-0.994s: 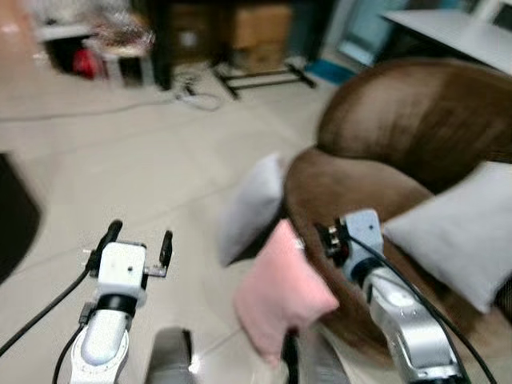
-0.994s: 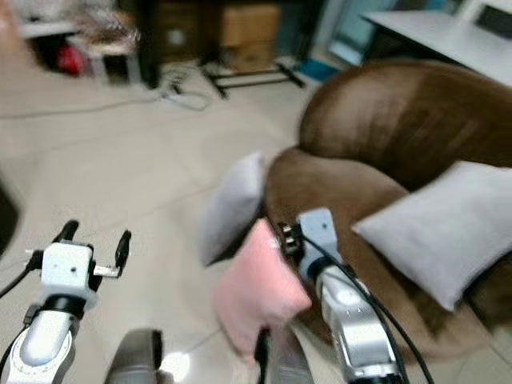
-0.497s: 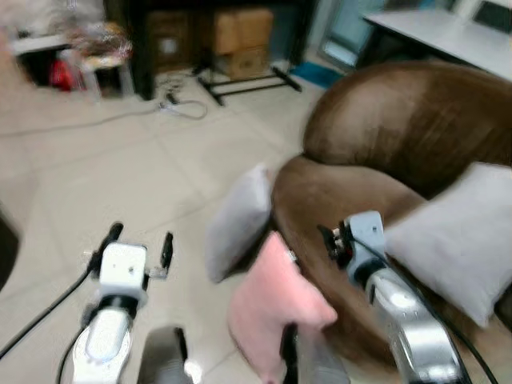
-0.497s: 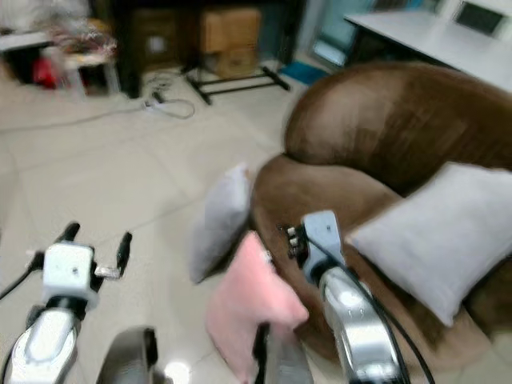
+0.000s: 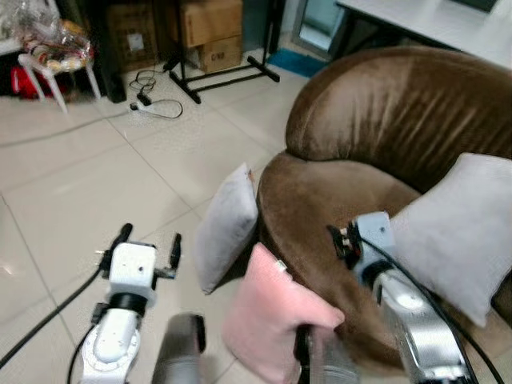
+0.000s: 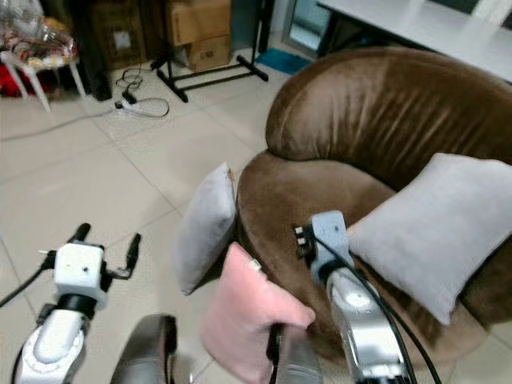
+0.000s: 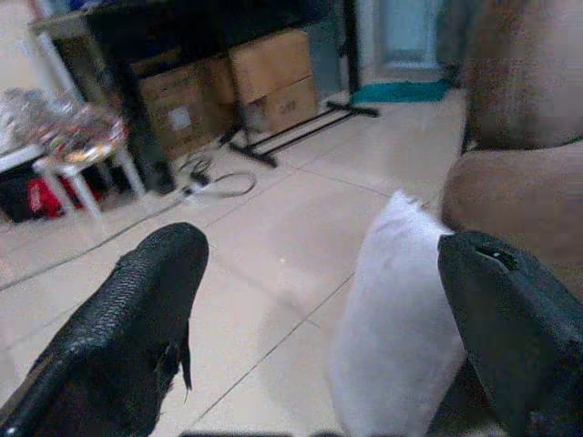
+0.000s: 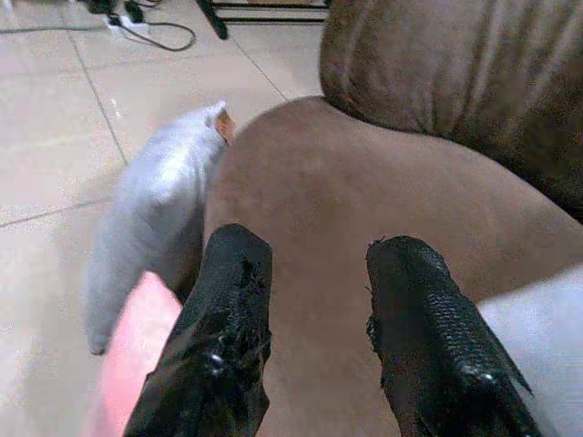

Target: Move the pillow to the sofa from floor

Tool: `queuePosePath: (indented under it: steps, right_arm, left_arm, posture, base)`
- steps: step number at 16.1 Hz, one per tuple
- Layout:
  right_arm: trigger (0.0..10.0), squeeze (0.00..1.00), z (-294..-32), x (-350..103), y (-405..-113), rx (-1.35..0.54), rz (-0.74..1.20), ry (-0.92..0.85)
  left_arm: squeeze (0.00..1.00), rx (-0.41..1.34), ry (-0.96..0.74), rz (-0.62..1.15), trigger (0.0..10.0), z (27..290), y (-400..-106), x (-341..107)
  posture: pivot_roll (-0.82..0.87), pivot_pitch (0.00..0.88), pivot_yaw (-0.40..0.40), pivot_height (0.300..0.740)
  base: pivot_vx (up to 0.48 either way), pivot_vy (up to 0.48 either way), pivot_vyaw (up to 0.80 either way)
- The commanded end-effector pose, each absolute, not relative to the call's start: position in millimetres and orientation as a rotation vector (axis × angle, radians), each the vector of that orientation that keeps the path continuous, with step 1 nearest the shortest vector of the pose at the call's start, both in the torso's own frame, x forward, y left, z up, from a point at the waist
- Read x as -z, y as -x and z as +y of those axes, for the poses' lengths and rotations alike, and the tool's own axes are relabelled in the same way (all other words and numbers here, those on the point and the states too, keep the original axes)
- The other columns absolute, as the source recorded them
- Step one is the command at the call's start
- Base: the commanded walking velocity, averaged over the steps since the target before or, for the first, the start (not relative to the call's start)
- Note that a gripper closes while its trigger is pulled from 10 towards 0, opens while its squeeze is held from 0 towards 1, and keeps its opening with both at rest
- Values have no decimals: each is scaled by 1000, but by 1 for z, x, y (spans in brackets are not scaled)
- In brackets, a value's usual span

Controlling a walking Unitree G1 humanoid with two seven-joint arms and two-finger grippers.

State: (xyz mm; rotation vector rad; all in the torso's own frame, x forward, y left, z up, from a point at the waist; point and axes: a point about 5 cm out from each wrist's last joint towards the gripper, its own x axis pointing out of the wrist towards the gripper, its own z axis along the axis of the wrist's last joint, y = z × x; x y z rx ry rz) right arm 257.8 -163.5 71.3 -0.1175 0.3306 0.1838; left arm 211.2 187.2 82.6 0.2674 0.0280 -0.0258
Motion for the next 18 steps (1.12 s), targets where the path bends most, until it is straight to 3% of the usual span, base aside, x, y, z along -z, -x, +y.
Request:
queuePosePath:
  steps: [1,10,14,15,16,18]
  right_arm:
    - [10000,0,-167,-70,-256,-180,345,118]
    - [10000,0,-167,-66,-255,-254,392,159]
    - [10000,0,-165,-65,-255,-285,399,165]
    - [10000,439,-163,-66,-256,-301,387,148]
    - [10000,1000,-161,-67,-257,-323,385,126]
    - [10000,1000,-154,-64,-260,-394,408,128]
  left_arm:
    - [0,36,-267,42,10000,185,-209,-80]
    - [0,39,-263,51,10000,182,-203,-77]
    - [0,42,-260,62,10000,181,-199,-75]
    - [0,45,-259,66,10000,181,-199,-75]
    - [0,47,-258,67,10000,180,-198,-74]
    - [0,62,-264,74,10000,180,-198,-73]
  posture:
    - [2,51,-117,575]
    - [-3,52,-133,480]
    - [-12,65,-138,460]
    - [-17,73,-139,460]
    - [-20,79,-139,460]
    - [-24,92,-140,460]
  base:
    - [0,0,0]
    - [0,0,0]
    - [0,0,0]
    - [0,0,0]
    - [0,0,0]
    - [0,0,0]
